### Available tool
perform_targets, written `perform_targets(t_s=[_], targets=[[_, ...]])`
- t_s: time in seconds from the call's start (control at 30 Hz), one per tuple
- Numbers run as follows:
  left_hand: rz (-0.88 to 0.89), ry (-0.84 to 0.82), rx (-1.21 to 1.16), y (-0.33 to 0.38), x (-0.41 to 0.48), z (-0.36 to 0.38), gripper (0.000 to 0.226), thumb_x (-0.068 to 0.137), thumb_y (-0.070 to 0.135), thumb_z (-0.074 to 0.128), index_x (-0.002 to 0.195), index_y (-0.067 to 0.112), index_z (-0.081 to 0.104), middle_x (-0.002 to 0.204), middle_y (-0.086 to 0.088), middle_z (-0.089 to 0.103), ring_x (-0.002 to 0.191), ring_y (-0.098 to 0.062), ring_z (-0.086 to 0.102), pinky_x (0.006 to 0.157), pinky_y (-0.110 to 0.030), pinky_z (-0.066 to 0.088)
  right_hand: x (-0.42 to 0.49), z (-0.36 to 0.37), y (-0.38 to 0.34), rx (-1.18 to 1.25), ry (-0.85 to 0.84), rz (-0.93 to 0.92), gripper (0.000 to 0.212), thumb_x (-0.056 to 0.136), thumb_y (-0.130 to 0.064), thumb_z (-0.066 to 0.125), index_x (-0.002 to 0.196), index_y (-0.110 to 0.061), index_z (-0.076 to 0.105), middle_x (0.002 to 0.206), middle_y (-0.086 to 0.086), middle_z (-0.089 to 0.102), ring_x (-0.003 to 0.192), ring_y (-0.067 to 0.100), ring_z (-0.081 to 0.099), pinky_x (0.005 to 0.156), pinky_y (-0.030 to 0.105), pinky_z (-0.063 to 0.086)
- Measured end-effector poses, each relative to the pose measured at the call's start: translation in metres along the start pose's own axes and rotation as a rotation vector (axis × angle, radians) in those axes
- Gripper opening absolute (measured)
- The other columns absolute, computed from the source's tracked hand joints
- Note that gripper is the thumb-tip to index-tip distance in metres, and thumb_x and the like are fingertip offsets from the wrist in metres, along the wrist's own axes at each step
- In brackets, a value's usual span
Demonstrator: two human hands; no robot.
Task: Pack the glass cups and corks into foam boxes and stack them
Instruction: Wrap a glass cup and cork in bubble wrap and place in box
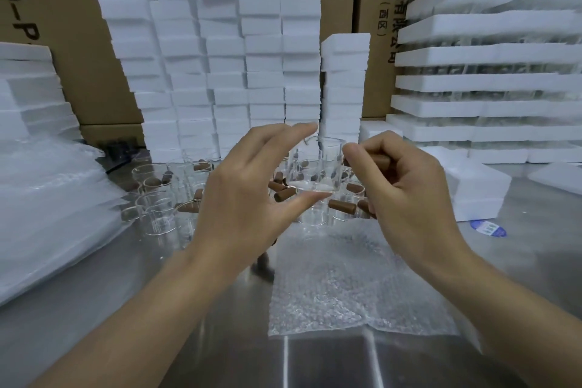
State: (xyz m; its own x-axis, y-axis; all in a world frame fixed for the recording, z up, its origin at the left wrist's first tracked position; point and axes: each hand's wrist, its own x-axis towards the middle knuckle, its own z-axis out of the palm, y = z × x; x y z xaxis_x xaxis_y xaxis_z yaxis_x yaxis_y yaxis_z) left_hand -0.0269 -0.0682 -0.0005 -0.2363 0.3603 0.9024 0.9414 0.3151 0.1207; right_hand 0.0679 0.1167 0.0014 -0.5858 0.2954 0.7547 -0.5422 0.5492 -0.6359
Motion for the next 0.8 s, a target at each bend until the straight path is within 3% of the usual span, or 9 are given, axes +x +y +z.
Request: perform_targets(t_s=[0.07, 0.1, 0.17, 0.27, 0.37, 0.47, 0.53, 0.67, 0.8], targets=[[-0.017, 0.012, -0.015, -0.003, -0.001, 0.0, 0.077, 0.082, 0.054, 0.087, 0.149, 0.025, 0.06, 0.139, 0.006, 0.068, 0.129, -0.011, 0.063, 0.102, -0.036, 0.057, -0.003, 0.001, 0.002, 0.015, 0.002, -0.034, 0.02, 0.098, -0.049, 0.07, 0.108, -0.032, 0.063, 0.077, -0.01, 0.066, 0.066, 0.015, 0.059, 0.057, 0.036, 0.054], [-0.028, 0.02, -0.016, -0.003, -0.001, -0.001, 0.077, 0.083, 0.057, 0.084, 0.149, 0.027, 0.059, 0.138, 0.009, 0.068, 0.129, -0.01, 0.063, 0.102, -0.035, 0.058, -0.005, 0.001, 0.003, 0.006, -0.006, -0.051, 0.032, 0.094, -0.053, 0.073, 0.117, -0.037, 0.059, 0.093, -0.014, 0.071, 0.076, 0.017, 0.065, 0.061, 0.032, 0.057], [-0.053, 0.036, -0.013, -0.004, -0.001, -0.001, 0.077, 0.083, 0.062, 0.079, 0.15, 0.029, 0.058, 0.134, 0.013, 0.068, 0.125, -0.007, 0.063, 0.1, -0.028, 0.056, -0.007, 0.002, 0.009, -0.062, -0.052, -0.088, 0.062, 0.083, -0.061, 0.079, 0.135, -0.043, 0.05, 0.119, -0.023, 0.067, 0.094, 0.018, 0.066, 0.066, 0.029, 0.057], [-0.102, 0.031, -0.035, -0.005, -0.002, -0.001, 0.079, 0.08, 0.064, 0.079, 0.148, 0.031, 0.059, 0.131, 0.02, 0.066, 0.123, -0.002, 0.062, 0.097, -0.019, 0.051, -0.008, 0.002, 0.022, -0.213, -0.126, -0.166, 0.087, 0.082, -0.053, 0.084, 0.154, -0.043, 0.037, 0.135, -0.031, 0.055, 0.113, 0.015, 0.063, 0.079, 0.028, 0.057], [-0.168, -0.011, -0.131, -0.004, -0.003, 0.001, 0.078, 0.079, 0.067, 0.08, 0.147, 0.035, 0.058, 0.134, 0.018, 0.069, 0.128, 0.0, 0.062, 0.098, -0.016, 0.049, -0.008, 0.002, 0.031, -0.264, -0.166, -0.197, 0.083, 0.089, -0.041, 0.083, 0.156, -0.048, 0.034, 0.141, -0.036, 0.049, 0.122, 0.011, 0.059, 0.091, 0.031, 0.055], [-0.217, -0.063, -0.294, -0.001, -0.004, 0.005, 0.076, 0.08, 0.066, 0.081, 0.146, 0.04, 0.056, 0.139, 0.025, 0.067, 0.133, 0.006, 0.058, 0.097, -0.016, 0.051, -0.006, 0.001, 0.028, -0.247, -0.155, -0.218, 0.058, 0.092, -0.053, 0.074, 0.141, -0.057, 0.043, 0.138, -0.034, 0.051, 0.125, 0.011, 0.057, 0.091, 0.031, 0.055], [-0.252, -0.081, -0.362, -0.001, -0.004, 0.007, 0.075, 0.079, 0.064, 0.082, 0.145, 0.042, 0.055, 0.139, 0.032, 0.065, 0.131, 0.008, 0.059, 0.091, -0.017, 0.053, -0.005, 0.0, 0.026, -0.228, -0.139, -0.225, 0.051, 0.092, -0.054, 0.075, 0.137, -0.051, 0.05, 0.134, -0.029, 0.056, 0.127, 0.011, 0.057, 0.093, 0.024, 0.052], [-0.268, -0.08, -0.337, -0.003, -0.007, 0.01, 0.086, 0.079, 0.07, 0.08, 0.154, 0.047, 0.047, 0.142, 0.033, 0.061, 0.135, 0.008, 0.055, 0.094, -0.02, 0.051, -0.003, -0.004, 0.03, -0.261, -0.142, -0.163, 0.062, 0.092, -0.039, 0.082, 0.147, -0.034, 0.054, 0.138, -0.021, 0.063, 0.133, 0.005, 0.057, 0.106, 0.03, 0.052], [-0.245, 0.023, -0.25, -0.001, -0.008, 0.01, 0.109, 0.073, 0.072, 0.085, 0.162, 0.057, 0.023, 0.15, 0.026, 0.052, 0.14, -0.001, 0.05, 0.1, -0.03, 0.049, -0.001, -0.006, 0.031, -0.386, -0.123, -0.15, 0.067, 0.09, -0.042, 0.084, 0.148, -0.031, 0.053, 0.138, -0.021, 0.064, 0.128, -0.003, 0.057, 0.107, 0.031, 0.053]])
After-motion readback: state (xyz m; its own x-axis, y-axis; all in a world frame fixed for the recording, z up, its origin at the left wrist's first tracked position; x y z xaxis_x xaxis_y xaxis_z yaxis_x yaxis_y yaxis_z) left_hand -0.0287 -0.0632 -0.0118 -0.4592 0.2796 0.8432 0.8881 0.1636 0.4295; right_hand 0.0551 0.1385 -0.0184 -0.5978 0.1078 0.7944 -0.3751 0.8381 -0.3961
